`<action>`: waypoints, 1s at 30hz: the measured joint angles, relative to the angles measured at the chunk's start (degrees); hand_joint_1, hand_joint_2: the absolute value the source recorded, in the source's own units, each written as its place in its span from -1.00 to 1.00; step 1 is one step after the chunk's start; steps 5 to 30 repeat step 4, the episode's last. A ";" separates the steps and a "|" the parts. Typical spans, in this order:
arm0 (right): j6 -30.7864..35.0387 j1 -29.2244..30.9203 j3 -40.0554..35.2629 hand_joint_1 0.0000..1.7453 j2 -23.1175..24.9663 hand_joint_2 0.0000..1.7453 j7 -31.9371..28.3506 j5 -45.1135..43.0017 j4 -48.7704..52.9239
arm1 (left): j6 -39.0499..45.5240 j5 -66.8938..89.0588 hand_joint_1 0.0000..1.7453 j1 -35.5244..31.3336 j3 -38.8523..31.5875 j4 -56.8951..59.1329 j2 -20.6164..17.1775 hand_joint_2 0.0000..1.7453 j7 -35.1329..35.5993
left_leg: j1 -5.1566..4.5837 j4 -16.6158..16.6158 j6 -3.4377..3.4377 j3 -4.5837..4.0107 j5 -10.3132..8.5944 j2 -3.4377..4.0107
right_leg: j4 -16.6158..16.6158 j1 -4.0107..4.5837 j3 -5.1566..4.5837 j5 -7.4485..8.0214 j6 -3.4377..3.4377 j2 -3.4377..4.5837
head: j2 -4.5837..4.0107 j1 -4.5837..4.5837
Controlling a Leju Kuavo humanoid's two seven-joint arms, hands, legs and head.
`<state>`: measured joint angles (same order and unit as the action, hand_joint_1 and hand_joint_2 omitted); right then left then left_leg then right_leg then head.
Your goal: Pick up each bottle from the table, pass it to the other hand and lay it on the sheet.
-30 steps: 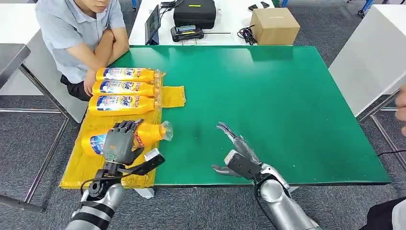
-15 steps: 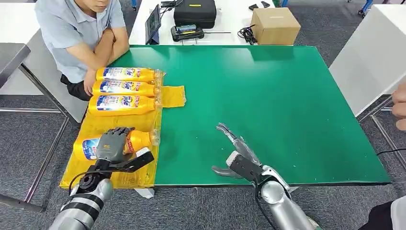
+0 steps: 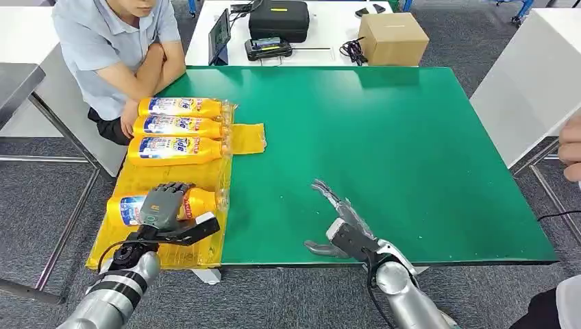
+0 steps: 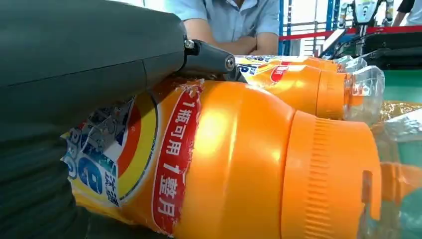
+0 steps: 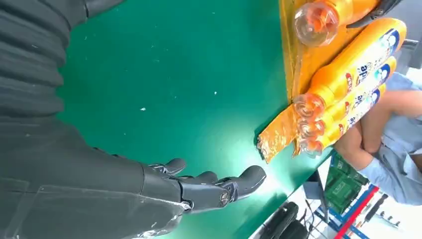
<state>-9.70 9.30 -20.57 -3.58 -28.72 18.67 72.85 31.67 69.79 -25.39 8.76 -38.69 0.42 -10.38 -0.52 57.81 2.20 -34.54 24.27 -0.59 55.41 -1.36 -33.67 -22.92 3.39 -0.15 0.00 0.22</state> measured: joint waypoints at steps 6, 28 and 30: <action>-0.09 -0.01 0.00 -1.00 0.00 1.00 -0.09 -0.09 0.02 | -3.41 -3.72 -1.00 -0.28 0.17 0.11 0.02 1.00 -4.16 | -0.01 0.00 0.00 0.14 0.00 -0.03 | 0.00 -0.01 0.15 0.00 0.00 -0.01 | 0.00 0.02; -0.09 -0.01 0.00 -1.00 0.00 1.00 -0.09 -0.09 0.02 | -3.41 -3.72 -1.00 -0.28 0.17 0.11 0.02 1.00 -4.16 | -0.01 0.00 0.00 0.14 0.00 -0.03 | 0.00 -0.01 0.15 0.00 0.00 -0.01 | 0.00 0.02; -0.09 -0.01 0.00 -1.00 0.00 1.00 -0.09 -0.09 0.02 | -3.41 -3.72 -1.00 -0.28 0.17 0.11 0.02 1.00 -4.16 | -0.01 0.00 0.00 0.14 0.00 -0.03 | 0.00 -0.01 0.15 0.00 0.00 -0.01 | 0.00 0.02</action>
